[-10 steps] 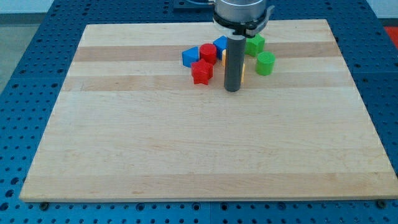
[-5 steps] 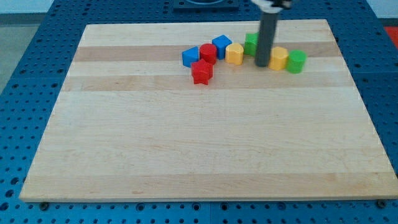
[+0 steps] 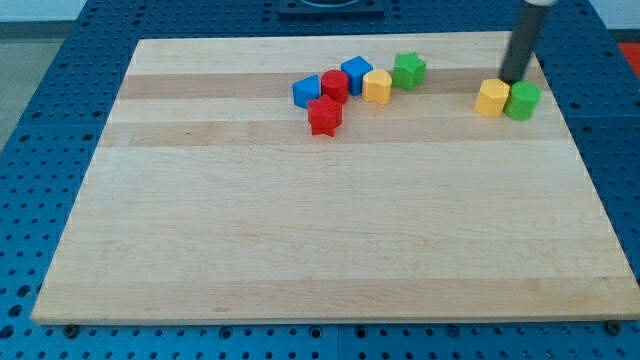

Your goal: Move the green circle towards the bottom right of the board

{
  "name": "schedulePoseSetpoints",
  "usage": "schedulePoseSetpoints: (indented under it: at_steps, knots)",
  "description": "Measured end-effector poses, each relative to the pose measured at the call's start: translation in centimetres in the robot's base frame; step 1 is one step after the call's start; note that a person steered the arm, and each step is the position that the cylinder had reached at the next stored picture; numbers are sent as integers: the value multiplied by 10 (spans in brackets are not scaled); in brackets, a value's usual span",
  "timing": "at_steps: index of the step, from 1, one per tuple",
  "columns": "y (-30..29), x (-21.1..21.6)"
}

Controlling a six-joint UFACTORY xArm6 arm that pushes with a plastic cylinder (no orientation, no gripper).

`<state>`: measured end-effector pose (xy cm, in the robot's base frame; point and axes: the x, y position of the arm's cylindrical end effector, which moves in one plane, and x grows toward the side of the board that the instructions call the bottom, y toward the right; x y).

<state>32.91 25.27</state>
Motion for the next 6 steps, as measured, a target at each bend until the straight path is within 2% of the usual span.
schedulePoseSetpoints:
  at_steps: [2, 3, 4, 5, 6]
  knots:
    - [16, 66]
    - [13, 159]
    - [10, 217]
    - [39, 216]
    - [48, 239]
